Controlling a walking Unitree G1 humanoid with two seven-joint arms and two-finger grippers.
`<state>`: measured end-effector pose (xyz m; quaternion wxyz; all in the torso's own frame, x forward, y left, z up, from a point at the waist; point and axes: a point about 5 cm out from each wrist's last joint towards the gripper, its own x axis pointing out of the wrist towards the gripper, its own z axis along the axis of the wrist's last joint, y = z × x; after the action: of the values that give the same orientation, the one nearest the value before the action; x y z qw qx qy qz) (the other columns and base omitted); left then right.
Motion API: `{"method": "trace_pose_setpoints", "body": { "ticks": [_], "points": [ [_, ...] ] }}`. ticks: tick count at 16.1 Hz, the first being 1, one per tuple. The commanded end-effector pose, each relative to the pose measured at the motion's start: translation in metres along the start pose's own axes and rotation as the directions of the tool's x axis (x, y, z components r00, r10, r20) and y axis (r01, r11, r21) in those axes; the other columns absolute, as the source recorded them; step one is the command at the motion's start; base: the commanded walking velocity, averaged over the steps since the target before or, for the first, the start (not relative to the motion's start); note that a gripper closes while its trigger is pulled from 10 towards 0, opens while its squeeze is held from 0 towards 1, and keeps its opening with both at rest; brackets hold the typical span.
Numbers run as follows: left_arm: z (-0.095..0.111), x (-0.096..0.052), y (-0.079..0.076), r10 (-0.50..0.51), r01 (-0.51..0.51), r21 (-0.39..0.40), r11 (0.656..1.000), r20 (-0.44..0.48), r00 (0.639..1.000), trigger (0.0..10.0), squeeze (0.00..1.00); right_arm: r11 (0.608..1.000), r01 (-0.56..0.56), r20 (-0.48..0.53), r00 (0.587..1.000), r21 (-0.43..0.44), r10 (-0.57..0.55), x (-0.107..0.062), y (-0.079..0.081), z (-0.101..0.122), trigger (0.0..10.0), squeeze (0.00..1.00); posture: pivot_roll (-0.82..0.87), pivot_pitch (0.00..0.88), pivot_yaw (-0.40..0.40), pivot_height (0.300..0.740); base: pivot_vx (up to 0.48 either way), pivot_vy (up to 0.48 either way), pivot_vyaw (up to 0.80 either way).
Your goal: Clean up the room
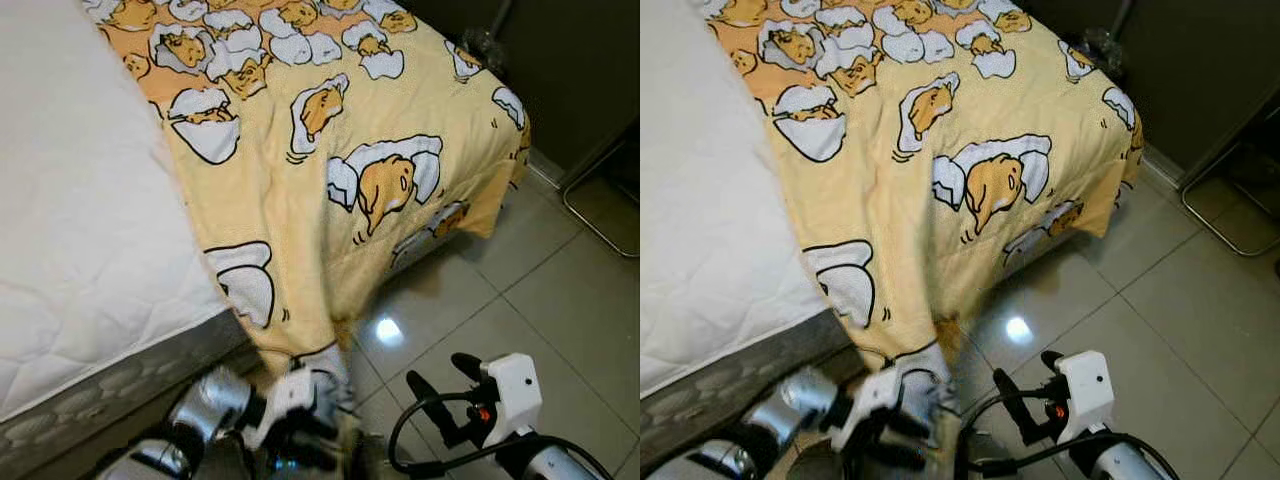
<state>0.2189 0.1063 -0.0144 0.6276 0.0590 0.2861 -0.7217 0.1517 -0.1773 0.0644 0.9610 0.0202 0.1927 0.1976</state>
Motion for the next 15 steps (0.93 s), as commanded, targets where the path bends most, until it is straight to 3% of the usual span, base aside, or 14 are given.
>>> {"method": "trace_pose_setpoints", "body": {
  "ticks": [1, 2, 3, 4, 5, 6, 7, 8, 9, 10, 12, 14, 15],
  "points": [
    [0.005, 0.004, -0.001, -0.031, 0.031, 0.006, 0.999, 0.021, 0.999, 10.0, 1.00, 1.000, 0.004, -0.014, 1.000, -0.002, -0.004, -0.003, -0.001, -0.003, 10.0, 0.45, -0.18, 0.185, -0.060, 0.736, 0.000, 0.000, 0.00],
    [0.008, 0.005, -0.001, -0.030, 0.030, 0.012, 0.999, 0.033, 0.999, 10.0, 1.00, 1.000, 0.010, -0.010, 1.000, -0.002, -0.010, -0.002, -0.002, -0.003, 10.0, 0.45, -0.18, 0.186, -0.059, 0.736, 0.000, 0.000, 0.00],
    [0.022, 0.008, 0.009, 0.083, -0.082, -0.009, 0.997, 0.131, 0.988, 10.0, 1.00, 1.000, 0.030, 0.000, 1.000, -0.007, -0.030, 0.000, -0.004, -0.002, 10.0, 0.45, -0.18, 0.190, -0.060, 0.736, 0.000, 0.000, 0.00],
    [0.035, 0.009, 0.021, 0.235, -0.234, -0.030, 0.972, 0.198, 0.952, 10.0, 1.00, 0.999, 0.037, 0.002, 0.999, -0.007, -0.037, 0.001, -0.006, -0.002, 10.0, 0.45, -0.18, 0.192, -0.058, 0.736, 0.000, 0.000, 0.00],
    [0.046, 0.007, 0.035, 0.402, -0.390, -0.097, 0.916, 0.250, 0.881, 10.0, 1.00, 0.999, 0.047, 0.007, 0.999, -0.008, -0.047, 0.002, -0.007, -0.002, 10.0, 0.45, -0.18, 0.192, -0.059, 0.736, 0.000, 0.000, 0.00],
    [0.052, 0.001, 0.047, 0.568, -0.543, -0.166, 0.823, 0.241, 0.787, 10.0, 1.00, 0.998, 0.054, 0.010, 0.998, -0.009, -0.054, 0.003, -0.007, -0.002, 10.0, 0.44, -0.18, 0.193, -0.057, 0.736, 0.000, 0.000, 0.00],
    [0.053, -0.002, 0.051, 0.618, -0.590, -0.185, 0.786, 0.234, 0.750, 10.0, 1.00, 0.998, 0.062, 0.013, 0.998, -0.009, -0.062, 0.004, -0.008, -0.002, 10.0, 0.45, -0.18, 0.193, -0.057, 0.736, 0.000, 0.000, 0.00],
    [0.054, -0.005, 0.055, 0.686, -0.659, -0.190, 0.728, 0.213, 0.696, 10.0, 0.34, 0.997, 0.074, 0.017, 0.997, -0.013, -0.074, 0.004, -0.009, -0.001, 10.0, 0.45, -0.18, 0.192, -0.054, 0.736, 0.000, 0.000, 0.00],
    [0.056, -0.013, 0.063, 0.800, -0.767, -0.227, 0.600, 0.189, 0.570, 10.0, 0.00, 0.995, 0.099, 0.027, 0.995, -0.023, -0.098, 0.005, -0.012, -0.001, 10.0, 0.45, -0.19, 0.191, -0.052, 0.736, 0.000, 0.000, 0.00],
    [0.057, -0.019, 0.066, 0.848, -0.803, -0.275, 0.529, 0.186, 0.495, 10.0, 0.00, 0.990, 0.134, 0.041, 0.990, -0.033, -0.133, 0.006, -0.015, 0.001, 10.0, 0.45, -0.19, 0.188, -0.049, 0.736, 0.000, 0.000, 0.00],
    [0.061, -0.032, 0.071, 0.933, -0.855, -0.375, 0.357, 0.193, 0.305, 10.0, 0.00, 0.972, 0.232, 0.097, 0.969, -0.043, -0.227, 0.007, -0.024, 0.008, 10.0, 0.44, -0.18, 0.178, -0.042, 0.736, 0.000, 0.000, 0.00],
    [0.071, -0.039, 0.072, 0.960, -0.868, -0.427, 0.253, 0.224, 0.170, 10.0, 0.00, 0.958, 0.284, 0.151, 0.950, -0.046, -0.275, 0.012, -0.026, 0.017, 10.0, 0.42, -0.16, 0.162, -0.035, 0.736, 0.000, 0.000, 0.00],
    [0.074, -0.041, 0.073, 0.963, -0.869, -0.439, 0.229, 0.230, 0.137, 10.0, 0.00, 0.954, 0.295, 0.163, 0.945, -0.045, -0.284, 0.014, -0.026, 0.019, 10.0, 0.42, -0.16, 0.157, -0.033, 0.736, 0.000, 0.000, 0.00]
  ]
}}
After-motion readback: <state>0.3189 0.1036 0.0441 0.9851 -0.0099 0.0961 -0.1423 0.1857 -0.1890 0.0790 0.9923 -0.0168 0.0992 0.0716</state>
